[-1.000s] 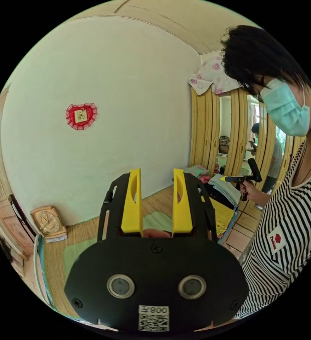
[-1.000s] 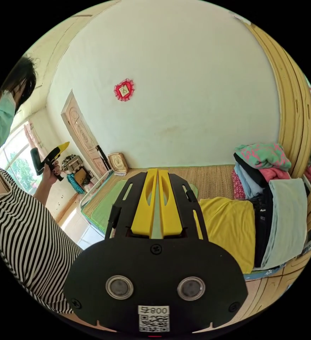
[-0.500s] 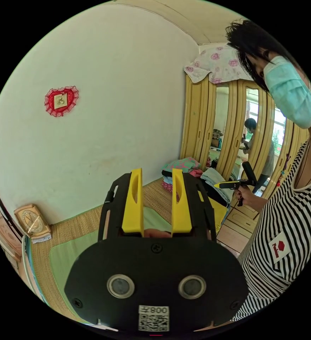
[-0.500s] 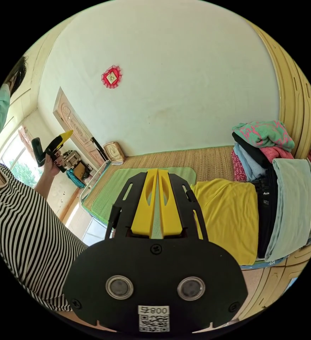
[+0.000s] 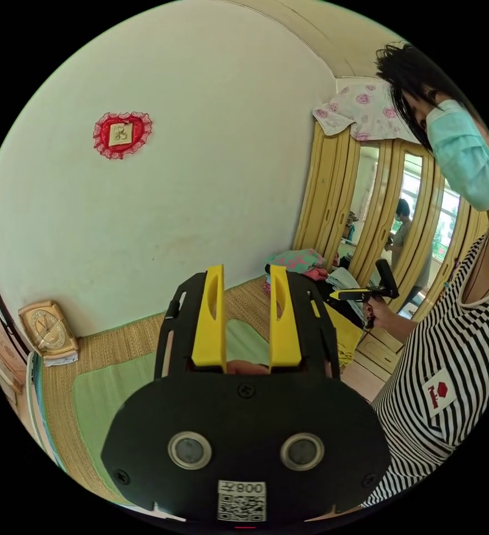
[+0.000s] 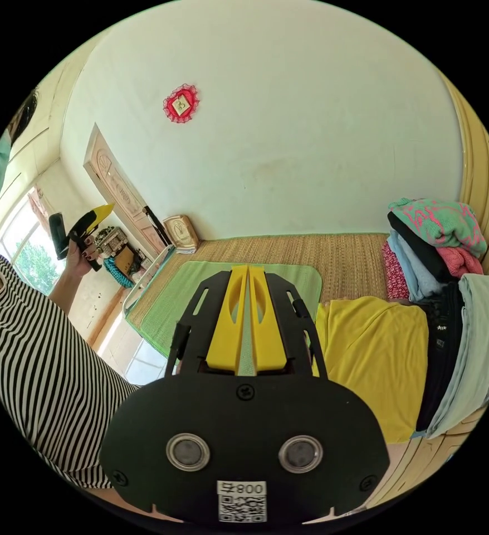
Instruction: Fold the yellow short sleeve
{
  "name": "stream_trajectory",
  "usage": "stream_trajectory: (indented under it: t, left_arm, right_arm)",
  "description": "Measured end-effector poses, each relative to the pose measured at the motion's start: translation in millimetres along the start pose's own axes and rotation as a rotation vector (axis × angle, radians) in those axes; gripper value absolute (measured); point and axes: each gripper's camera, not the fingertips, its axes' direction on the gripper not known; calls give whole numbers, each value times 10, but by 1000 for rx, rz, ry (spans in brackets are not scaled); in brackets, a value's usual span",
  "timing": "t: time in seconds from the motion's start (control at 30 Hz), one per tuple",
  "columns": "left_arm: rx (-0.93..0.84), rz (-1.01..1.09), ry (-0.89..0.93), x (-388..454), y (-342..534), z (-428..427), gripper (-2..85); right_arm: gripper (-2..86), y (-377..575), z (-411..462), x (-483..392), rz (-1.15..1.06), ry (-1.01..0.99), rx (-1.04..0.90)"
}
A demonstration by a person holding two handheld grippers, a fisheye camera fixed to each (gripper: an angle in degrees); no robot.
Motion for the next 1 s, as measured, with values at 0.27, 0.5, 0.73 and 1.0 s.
stream_trajectory:
  t: [0.27, 0.5, 0.73, 1.0]
  left_arm:
    - [-14, -30, 80, -894, -17, 518, 126]
    - [-54, -76, 265, -1390, 8, 1279, 130]
    - [-79, -34, 370, -1503, 52, 1796, 131]
    - [-131, -33, 396, -1709, 309, 1999, 131]
  right_arm:
    - [22, -24, 810, -214, 43, 220, -47]
    - [67, 68, 1212, 30, 118, 483, -104]
    - [83, 103, 2069, 366, 138, 526, -213]
    - [77, 303, 2753, 507, 126, 660, -332]
